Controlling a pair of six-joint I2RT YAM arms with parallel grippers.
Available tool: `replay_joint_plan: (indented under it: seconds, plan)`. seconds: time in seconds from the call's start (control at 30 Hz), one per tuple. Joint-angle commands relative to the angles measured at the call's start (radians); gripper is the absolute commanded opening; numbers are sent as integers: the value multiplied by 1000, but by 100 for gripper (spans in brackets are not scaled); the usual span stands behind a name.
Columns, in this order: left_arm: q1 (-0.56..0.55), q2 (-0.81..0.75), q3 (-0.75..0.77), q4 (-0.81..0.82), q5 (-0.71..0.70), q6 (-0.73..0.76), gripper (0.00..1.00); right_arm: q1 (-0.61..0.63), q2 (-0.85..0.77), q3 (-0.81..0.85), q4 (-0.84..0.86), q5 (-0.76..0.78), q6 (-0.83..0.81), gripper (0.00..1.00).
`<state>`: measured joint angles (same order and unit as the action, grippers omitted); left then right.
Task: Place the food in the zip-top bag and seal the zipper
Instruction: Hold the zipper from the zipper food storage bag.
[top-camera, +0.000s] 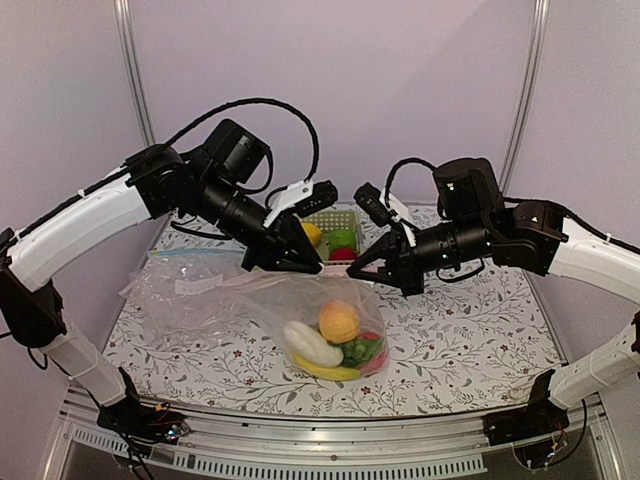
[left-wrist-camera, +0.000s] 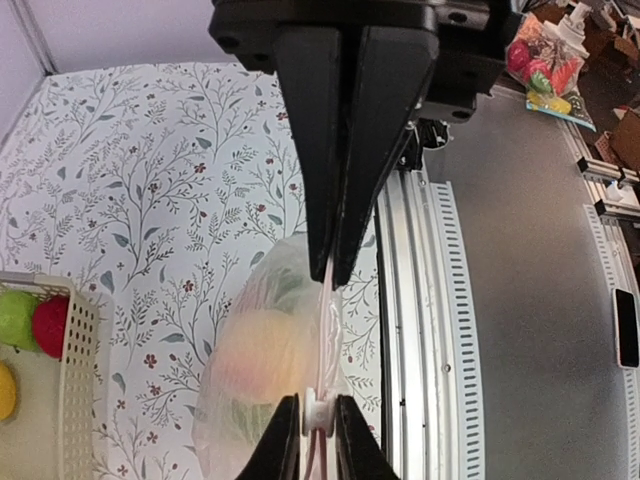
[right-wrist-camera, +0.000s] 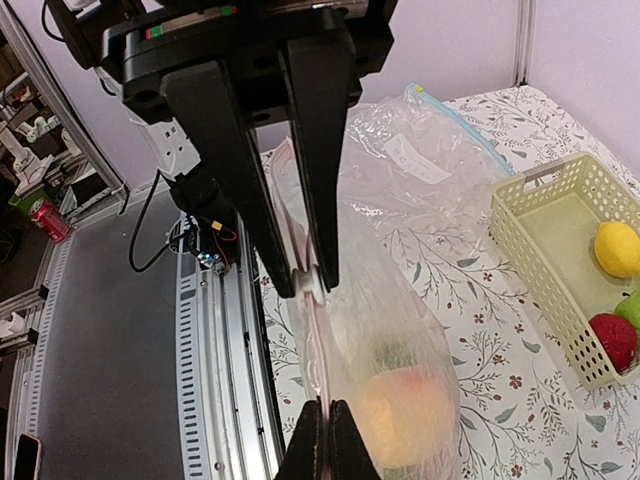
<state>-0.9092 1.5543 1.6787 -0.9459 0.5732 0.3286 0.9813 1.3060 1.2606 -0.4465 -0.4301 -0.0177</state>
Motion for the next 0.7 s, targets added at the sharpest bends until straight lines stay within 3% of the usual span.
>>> replay_joint_plan:
  seconds: [0.0, 0.17, 0.67]
  plan:
    - [12, 19, 19, -11, 17, 6, 10, 4, -19, -7, 18, 11, 1, 0]
    - [11, 16, 15, -15, 19, 8, 0, 4, -26, -13, 17, 57, 4, 0]
    - [11, -9, -10, -15, -7, 6, 0, -4, -101, -57, 17, 252, 66, 0]
